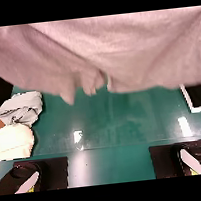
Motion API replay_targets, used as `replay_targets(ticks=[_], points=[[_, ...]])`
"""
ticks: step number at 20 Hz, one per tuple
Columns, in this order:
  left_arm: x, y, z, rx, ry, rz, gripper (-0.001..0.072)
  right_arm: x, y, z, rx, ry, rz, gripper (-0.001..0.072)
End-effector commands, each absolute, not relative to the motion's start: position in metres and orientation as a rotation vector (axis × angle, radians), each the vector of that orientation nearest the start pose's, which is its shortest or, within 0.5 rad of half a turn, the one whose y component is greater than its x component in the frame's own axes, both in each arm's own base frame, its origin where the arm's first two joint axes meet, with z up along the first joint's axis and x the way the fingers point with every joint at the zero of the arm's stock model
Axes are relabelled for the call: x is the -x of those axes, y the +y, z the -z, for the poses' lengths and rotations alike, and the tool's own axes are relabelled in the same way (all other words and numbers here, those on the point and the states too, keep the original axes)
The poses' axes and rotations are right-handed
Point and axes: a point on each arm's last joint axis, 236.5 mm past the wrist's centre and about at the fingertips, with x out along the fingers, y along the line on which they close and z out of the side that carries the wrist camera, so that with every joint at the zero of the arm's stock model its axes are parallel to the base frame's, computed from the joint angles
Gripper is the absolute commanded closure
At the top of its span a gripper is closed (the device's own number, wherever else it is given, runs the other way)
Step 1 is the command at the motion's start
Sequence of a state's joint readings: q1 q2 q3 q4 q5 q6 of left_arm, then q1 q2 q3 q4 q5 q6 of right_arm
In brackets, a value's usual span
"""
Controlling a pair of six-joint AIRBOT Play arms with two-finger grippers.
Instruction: Fold the shirts.
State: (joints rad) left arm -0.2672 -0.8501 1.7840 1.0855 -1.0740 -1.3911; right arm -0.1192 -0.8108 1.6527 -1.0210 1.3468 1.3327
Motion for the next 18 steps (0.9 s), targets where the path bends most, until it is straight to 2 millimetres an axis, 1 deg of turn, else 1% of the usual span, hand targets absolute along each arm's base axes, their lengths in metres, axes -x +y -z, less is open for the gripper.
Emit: replay_targets(ticks=[1,3,4,6,7,8,9,10,11,12,13,14,15,16,17,18], points=[[-0.293,-0.186,-0.401,0.07,0.337,0.7,0.0689,-0.309,0.091,-0.328,-0.12,0.608,-0.452,0.07],[-0.324,-0.195,-0.318,0.07,0.57,0.692,0.0688,-0.337,0.104,-0.267,-0.164,0.781,-0.491,0.07],[-0.336,-0.197,-0.276,0.072,0.677,0.68,0.0688,-0.35,0.113,-0.23,-0.184,0.884,-0.512,0.0701],[-0.353,-0.2,-0.188,0.086,0.891,0.651,0.0688,-0.375,0.124,-0.157,-0.206,1.045,-0.51,0.07],[-0.358,-0.2,-0.148,0.089,0.977,0.635,0.0688,-0.39,0.124,-0.124,-0.189,1.094,-0.484,0.07],[-0.364,-0.199,-0.11,0.072,1.039,0.625,0.0687,-0.405,0.124,-0.095,-0.179,1.126,-0.459,0.07],[-0.374,-0.195,-0.079,0.06,1.075,0.593,0.0687,-0.417,0.127,-0.074,-0.185,1.143,-0.448,0.07],[-0.387,-0.188,-0.058,0.037,1.084,0.55,0.0687,-0.431,0.128,-0.058,-0.197,1.145,-0.433,0.0699],[-0.404,-0.179,-0.044,0.024,1.076,0.498,0.0684,-0.443,0.128,-0.049,-0.203,1.147,-0.425,0.0697],[-0.421,-0.168,-0.041,0.062,1.048,0.443,0.0485,-0.453,0.129,-0.044,-0.204,1.152,-0.424,0.0616],[-0.438,-0.153,-0.045,0.134,1.013,0.378,0.0188,-0.462,0.125,-0.045,-0.207,1.152,-0.42,0.0377],[-0.45,-0.135,-0.053,0.192,0.99,0.32,0.0169,-0.468,0.122,-0.05,-0.216,1.149,-0.423,0.0333],[-0.455,-0.115,-0.06,0.228,0.991,0.279,0.0169,-0.47,0.121,-0.06,-0.232,1.143,-0.435,0.0333],[-0.452,-0.096,-0.064,0.246,1.016,0.253,0.0169,-0.468,0.117,-0.07,-0.248,1.14,-0.443,0.0334],[-0.443,-0.079,-0.064,0.263,1.057,0.229,0.0169,-0.463,0.114,-0.079,-0.251,1.139,-0.454,0.0334],[-0.43,-0.067,-0.059,0.256,1.111,0.227,0.0168,-0.454,0.108,-0.084,-0.247,1.139,-0.457,0.0334]])
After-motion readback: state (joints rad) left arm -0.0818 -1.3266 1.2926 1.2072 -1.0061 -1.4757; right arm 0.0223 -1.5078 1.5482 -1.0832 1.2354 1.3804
